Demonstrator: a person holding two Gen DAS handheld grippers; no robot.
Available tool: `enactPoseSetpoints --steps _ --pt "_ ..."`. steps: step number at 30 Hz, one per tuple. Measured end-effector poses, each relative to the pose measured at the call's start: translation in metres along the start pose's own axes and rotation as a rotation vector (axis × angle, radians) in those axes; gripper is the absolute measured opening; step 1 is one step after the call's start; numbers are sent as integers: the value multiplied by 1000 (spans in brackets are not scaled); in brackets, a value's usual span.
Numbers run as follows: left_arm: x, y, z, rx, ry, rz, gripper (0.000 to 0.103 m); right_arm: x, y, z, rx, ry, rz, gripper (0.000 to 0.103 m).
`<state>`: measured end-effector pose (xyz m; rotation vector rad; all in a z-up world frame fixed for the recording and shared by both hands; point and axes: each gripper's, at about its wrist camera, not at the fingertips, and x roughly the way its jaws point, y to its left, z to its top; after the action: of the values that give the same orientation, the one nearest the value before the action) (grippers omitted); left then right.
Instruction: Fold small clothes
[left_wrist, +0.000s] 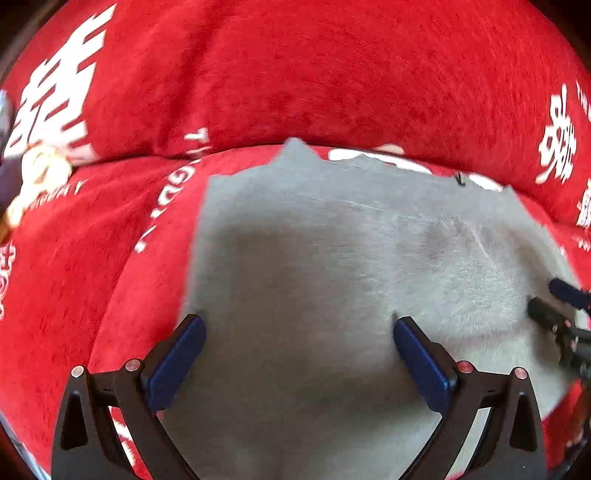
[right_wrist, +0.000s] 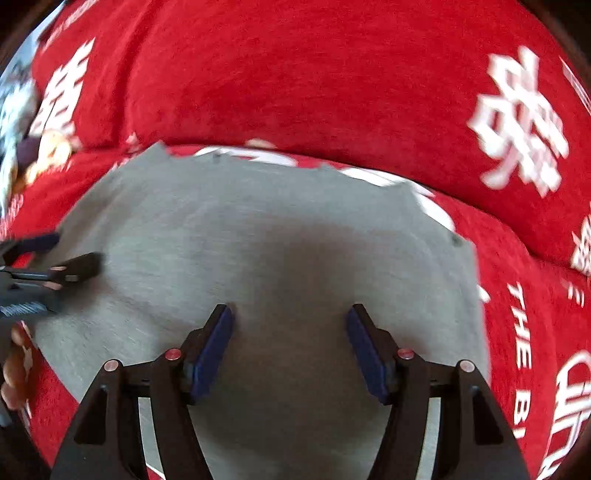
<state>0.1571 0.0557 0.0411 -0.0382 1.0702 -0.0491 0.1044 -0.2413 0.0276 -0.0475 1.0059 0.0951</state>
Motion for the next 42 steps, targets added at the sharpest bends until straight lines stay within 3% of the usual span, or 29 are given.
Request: enactPoseSetpoints --steps 2,4,6,8,11,17,20,25,31,34,36,38,40,42 --pt "-9 9 -3 -4 -13 84 103 -8 -27 -7 62 4 -23 68" --pt "-12 18 -4 -20 9 71 103 -17 -45 -13 99 1 -8 68" --pt "-19 27 -9 -60 19 66 103 -29 -45 -17 105 -5 -48 68" --pt "-31 23 -15 -78 3 52 103 -43 -33 -20 102 -33 -66 70" --pt "-47 -6 -27 -35 -30 27 103 -59 -5 -29 67 -75 -6 70" --pt "-51 -49 -46 60 -44 40 103 -46 42 -55 -32 -49 -12 70" --pt "-39 -41 -53 41 -6 60 103 -35 22 -67 18 -12 -41 70" --pt "-34 -19 -65 -12 5 33 103 -41 -22 -81 118 -26 -14 69" --pt "-45 -11 -75 6 -13 31 103 -51 -28 -91 98 -33 -35 69" --pt "-60 10 -85 -63 -48 18 103 -71 -30 -96 134 -59 -30 70" --pt "-62 37 -93 -158 -37 -49 103 -79 -30 -97 143 -71 -28 70" --pt "-51 62 -99 -266 9 -163 103 -83 -30 -96 156 -75 -12 70" --pt "-55 67 -99 -272 -26 -227 103 -86 -24 -93 157 -78 7 70" --pt "-52 68 -94 -290 -15 -339 103 -87 -17 -90 145 -82 23 70"
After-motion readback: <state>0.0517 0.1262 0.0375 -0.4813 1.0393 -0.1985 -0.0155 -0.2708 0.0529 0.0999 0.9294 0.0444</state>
